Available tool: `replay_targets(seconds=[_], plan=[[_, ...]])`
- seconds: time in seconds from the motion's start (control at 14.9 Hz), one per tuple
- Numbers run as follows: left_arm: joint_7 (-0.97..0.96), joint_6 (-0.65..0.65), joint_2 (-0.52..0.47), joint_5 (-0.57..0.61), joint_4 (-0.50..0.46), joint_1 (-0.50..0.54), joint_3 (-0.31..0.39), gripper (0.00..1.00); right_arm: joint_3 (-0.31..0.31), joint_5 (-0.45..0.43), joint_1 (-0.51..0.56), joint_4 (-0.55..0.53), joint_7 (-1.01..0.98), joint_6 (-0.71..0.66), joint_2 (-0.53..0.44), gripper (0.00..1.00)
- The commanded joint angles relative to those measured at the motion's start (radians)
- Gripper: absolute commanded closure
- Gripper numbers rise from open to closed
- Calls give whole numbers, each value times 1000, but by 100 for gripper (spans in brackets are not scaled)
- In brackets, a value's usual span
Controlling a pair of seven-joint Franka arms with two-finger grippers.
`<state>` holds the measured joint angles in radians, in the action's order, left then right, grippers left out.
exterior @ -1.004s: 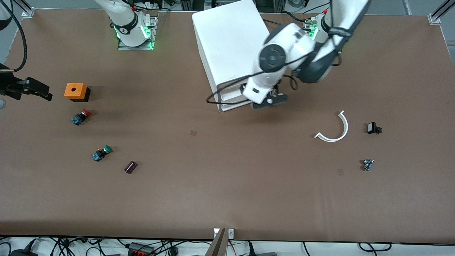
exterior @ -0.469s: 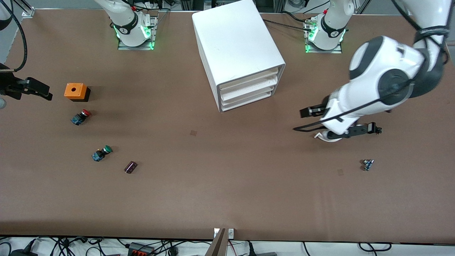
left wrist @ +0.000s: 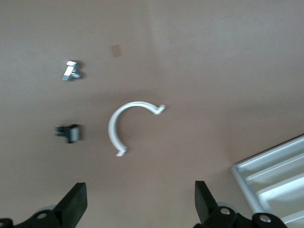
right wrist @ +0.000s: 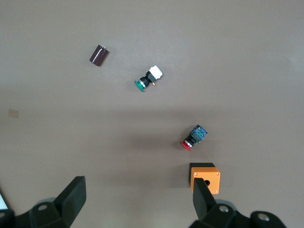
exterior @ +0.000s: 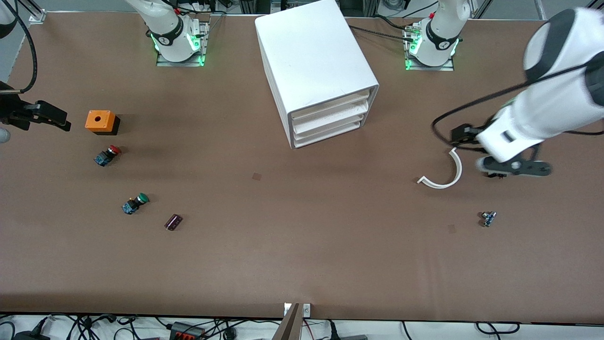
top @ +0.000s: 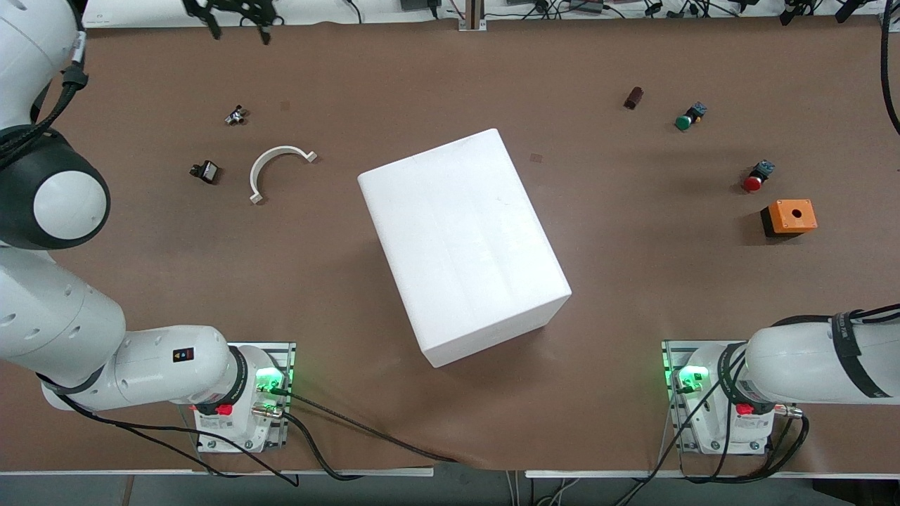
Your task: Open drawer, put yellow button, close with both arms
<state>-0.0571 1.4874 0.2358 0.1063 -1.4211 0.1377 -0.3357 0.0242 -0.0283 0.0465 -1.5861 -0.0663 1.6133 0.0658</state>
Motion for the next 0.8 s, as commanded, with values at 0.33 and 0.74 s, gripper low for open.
replay_targets(seconds=[0.33,0.74], plan=[[129,166,-311,-122,-283,-67,218,0,-4,-4,3,-14,-9,-4,-23,0],[146,168,-302,-103,-280,-141,285,0,-1,1,4,-17,-6,-6,-24,0]])
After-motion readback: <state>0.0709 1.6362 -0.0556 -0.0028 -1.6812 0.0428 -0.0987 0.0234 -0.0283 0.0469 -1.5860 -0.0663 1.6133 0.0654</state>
